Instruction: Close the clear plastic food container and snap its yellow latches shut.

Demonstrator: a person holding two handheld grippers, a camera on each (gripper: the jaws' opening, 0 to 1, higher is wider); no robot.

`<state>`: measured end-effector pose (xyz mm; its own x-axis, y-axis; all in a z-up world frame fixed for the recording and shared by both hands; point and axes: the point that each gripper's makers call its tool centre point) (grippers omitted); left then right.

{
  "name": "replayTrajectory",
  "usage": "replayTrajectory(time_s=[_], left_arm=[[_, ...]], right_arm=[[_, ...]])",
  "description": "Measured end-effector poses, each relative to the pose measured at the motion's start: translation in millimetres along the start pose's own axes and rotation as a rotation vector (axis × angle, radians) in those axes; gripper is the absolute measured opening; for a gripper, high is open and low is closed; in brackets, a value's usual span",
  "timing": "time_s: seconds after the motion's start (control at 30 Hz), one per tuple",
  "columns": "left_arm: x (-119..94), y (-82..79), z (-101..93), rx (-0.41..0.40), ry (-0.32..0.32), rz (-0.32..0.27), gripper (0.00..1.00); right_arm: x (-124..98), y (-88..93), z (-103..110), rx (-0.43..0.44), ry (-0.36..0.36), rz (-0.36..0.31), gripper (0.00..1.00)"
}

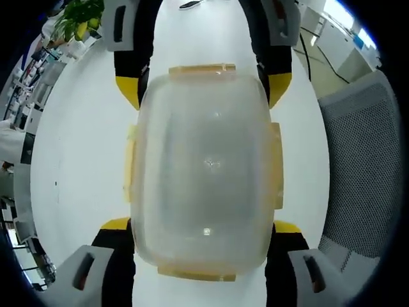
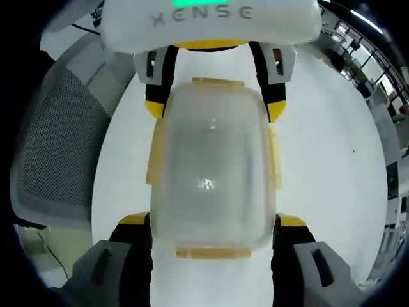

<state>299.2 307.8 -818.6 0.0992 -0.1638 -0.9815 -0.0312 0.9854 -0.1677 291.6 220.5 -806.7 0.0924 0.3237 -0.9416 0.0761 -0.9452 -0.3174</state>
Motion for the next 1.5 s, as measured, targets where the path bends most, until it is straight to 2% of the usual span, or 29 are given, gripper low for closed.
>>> replayTrajectory(time_s=[0.43,0.6,0.93,1.27,1.5], left_arm=[[-4,26.7,-1.6,-0.07,-0.01,0.006,0.82],[-6,36.8,1.0,-0.083,-0.01,-0.015,0.82],[-8,54.7,12.4,-0.07,-0.012,0.002,0.82],[-8,67.3,25.8,-0.066,-0.01,-0.008,0.82],[-8,77.1,39.4,-0.027,-0.002,-0.008,0.82]], right_arm=[[9,-24.3,-4,-0.061,-0.02,0.005,0.74],[12,-32.2,-7,-0.072,-0.023,0.014,0.74],[19,-50.3,-18,-0.055,-0.015,0.009,0.74],[26,-61.8,-31,-0.054,-0.02,0.046,0.75],[30,-69.0,-40,-0.016,-0.006,0.049,0.75]])
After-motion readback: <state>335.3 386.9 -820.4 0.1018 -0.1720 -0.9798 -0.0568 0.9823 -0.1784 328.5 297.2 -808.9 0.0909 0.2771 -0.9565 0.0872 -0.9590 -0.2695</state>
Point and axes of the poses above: the point that each gripper's makers call its tool centre point, and the gripper's own axes: x roughly forward along the fingers, z roughly to its left, y roughly out of its underside, and after that the axes turned 3 degrees about y, right-handed
